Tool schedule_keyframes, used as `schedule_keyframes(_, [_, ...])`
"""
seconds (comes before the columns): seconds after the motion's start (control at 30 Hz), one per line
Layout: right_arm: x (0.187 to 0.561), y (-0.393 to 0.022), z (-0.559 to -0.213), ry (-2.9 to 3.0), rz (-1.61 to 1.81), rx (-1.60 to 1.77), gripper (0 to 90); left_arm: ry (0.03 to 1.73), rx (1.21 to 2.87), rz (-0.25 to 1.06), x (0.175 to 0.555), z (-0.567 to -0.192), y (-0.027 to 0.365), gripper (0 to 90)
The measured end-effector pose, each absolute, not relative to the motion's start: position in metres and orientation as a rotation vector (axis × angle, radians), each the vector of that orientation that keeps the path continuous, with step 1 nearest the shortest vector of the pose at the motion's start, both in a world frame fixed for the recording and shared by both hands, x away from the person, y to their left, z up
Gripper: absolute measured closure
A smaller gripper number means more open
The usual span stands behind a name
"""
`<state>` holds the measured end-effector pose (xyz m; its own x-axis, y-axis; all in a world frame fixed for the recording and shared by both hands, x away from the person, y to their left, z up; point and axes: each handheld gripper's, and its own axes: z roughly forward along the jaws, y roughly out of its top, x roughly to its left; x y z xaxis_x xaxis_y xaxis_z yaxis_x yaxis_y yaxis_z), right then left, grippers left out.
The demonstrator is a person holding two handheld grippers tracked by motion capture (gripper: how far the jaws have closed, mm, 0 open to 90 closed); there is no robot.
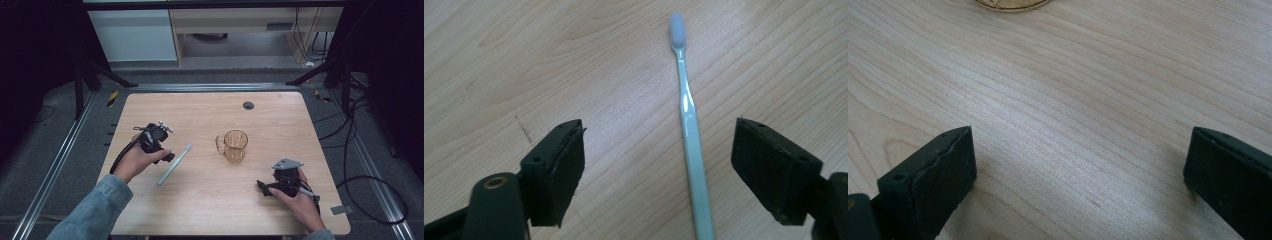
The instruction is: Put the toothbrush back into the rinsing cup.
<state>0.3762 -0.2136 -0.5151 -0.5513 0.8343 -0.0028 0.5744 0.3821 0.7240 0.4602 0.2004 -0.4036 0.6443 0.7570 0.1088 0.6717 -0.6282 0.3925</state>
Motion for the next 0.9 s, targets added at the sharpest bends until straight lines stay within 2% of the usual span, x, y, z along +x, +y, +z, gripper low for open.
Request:
schedule_keyframes(0.47, [0.376, -0.214, -0.515, 2.278, 0.974, 1.224, 0.7, 1.101, 2.676, 0.251, 0.474, -0.416, 0.172, 45.4])
schedule_keyframes(0.9, [0.376, -0.214, -0.515, 2.280, 0.968, 1.219, 0.7, 1.132, 2.702, 0.186, 0.489, -0.417, 0.160, 52.5])
